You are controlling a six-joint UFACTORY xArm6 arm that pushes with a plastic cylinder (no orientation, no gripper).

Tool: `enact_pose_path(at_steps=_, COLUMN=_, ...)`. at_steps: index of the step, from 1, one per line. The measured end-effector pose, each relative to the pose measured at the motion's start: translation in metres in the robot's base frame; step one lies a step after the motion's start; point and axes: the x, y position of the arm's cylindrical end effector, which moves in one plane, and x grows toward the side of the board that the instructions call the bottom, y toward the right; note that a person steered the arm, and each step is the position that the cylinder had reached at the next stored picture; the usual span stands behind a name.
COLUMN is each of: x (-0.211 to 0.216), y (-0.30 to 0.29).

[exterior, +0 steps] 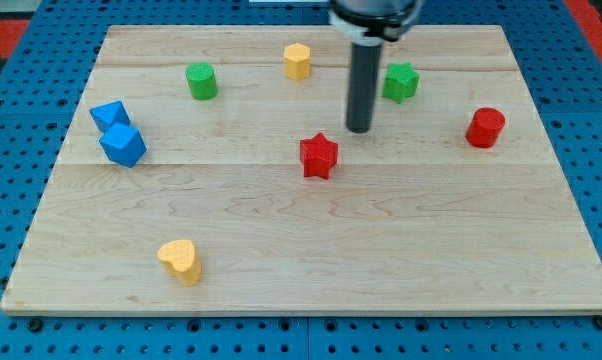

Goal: Push green star into green circle

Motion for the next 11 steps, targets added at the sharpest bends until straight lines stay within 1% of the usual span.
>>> enact_pose_path(at_steps=1, x=-0.015, y=0.042)
enact_pose_path(at_steps=2, x=-0.028, y=0.105)
enact_pose_path(at_steps=3, x=-0.053, y=0.095)
enact_pose_path(at_steps=5, x=-0.056, y=0.078)
enact_pose_path(at_steps=6, x=-0.066, y=0.106)
enact_pose_path(at_steps=7, x=-0.078, y=0.067)
enact_pose_path(at_steps=9, x=-0.070, y=-0.151)
enact_pose_path(at_steps=10, x=-0.052, y=-0.159)
enact_pose_path(at_steps=11, x=-0.051, y=-0.217)
